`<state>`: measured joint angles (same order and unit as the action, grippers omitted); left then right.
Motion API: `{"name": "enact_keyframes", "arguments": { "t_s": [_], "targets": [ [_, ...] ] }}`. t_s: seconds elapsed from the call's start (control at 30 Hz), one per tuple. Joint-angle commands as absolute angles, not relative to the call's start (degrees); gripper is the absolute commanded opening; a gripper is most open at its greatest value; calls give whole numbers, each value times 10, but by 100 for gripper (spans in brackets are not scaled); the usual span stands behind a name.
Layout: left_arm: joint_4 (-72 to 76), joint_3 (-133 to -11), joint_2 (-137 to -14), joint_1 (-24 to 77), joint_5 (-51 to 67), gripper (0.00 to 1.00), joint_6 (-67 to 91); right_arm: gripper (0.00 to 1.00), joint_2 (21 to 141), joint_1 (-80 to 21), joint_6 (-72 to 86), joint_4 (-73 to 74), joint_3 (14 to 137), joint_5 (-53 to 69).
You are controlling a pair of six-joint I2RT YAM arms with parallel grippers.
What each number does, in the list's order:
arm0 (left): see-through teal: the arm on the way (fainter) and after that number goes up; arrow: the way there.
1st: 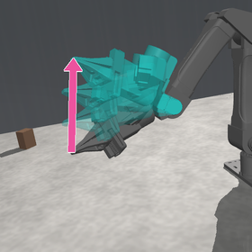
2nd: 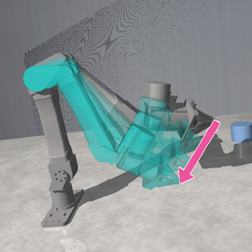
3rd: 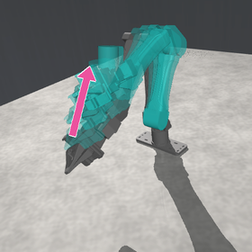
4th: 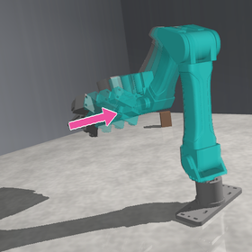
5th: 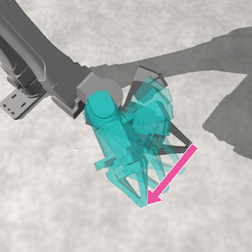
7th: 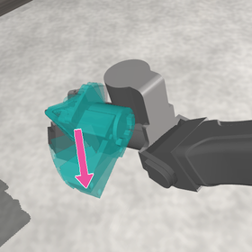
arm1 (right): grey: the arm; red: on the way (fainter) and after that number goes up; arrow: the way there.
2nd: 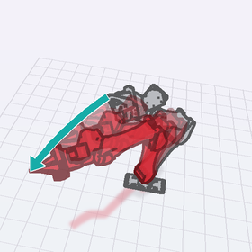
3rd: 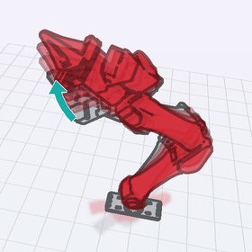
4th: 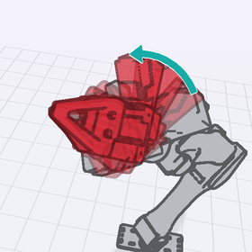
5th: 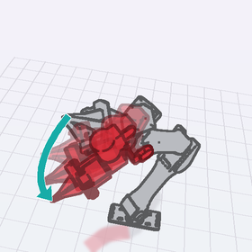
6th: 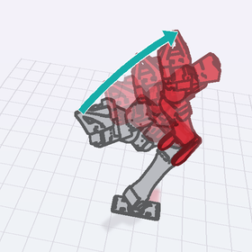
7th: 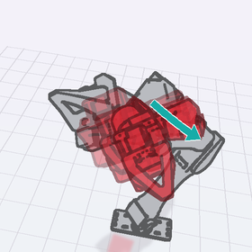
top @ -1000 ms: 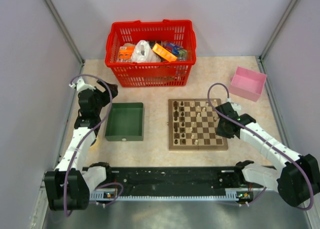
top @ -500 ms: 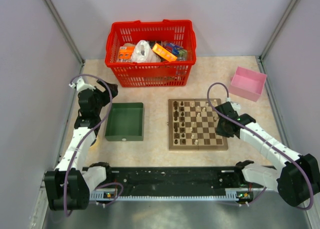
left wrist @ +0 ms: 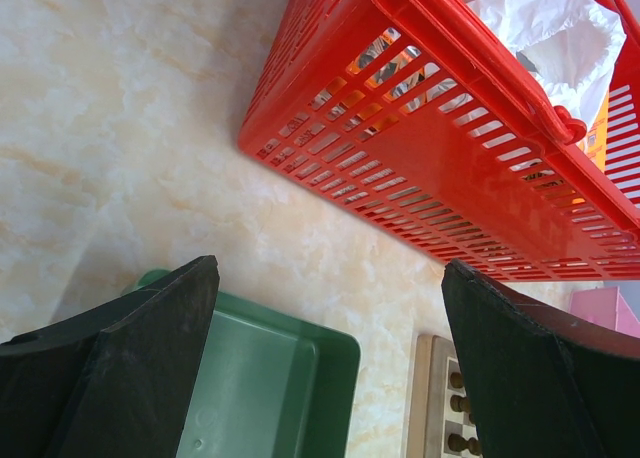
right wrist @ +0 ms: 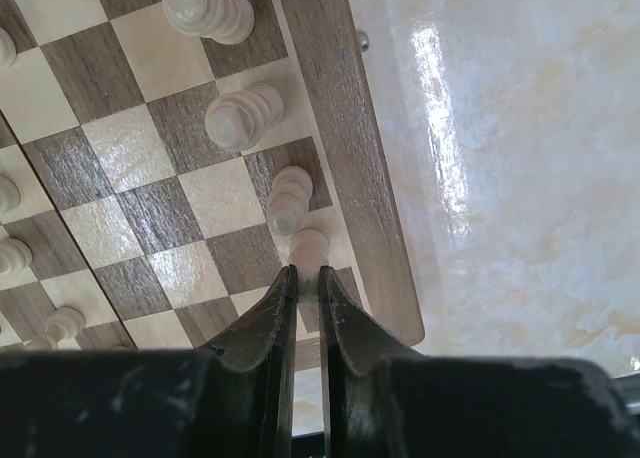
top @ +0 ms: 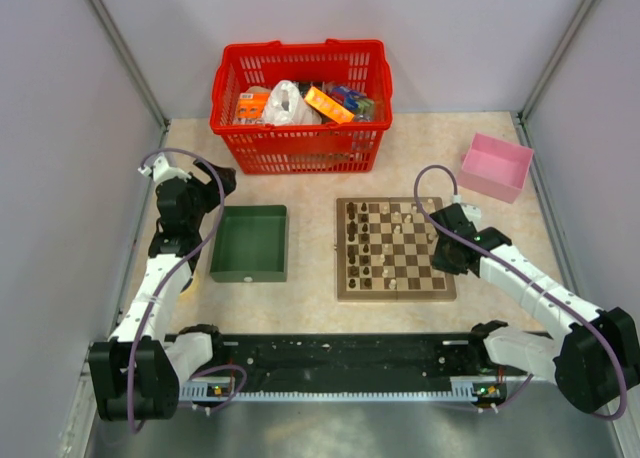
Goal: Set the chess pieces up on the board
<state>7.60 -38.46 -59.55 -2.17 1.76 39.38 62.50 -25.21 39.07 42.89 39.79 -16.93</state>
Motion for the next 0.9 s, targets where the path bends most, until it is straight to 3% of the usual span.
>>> {"name": "enact_keyframes", "arguments": {
  "t_s": [0.0,0.3,0.87],
  "targets": [
    [111,-388,-600,-25,23,99,399,8,628,-246,390,431,410,-192],
    [108,-384,-598,-25,20,99,397,9,625,-246,389,431,411,-189],
    [107,-381,-594,-25,20,99,396,36,594,-246,365,442,447,-171]
  ]
}}
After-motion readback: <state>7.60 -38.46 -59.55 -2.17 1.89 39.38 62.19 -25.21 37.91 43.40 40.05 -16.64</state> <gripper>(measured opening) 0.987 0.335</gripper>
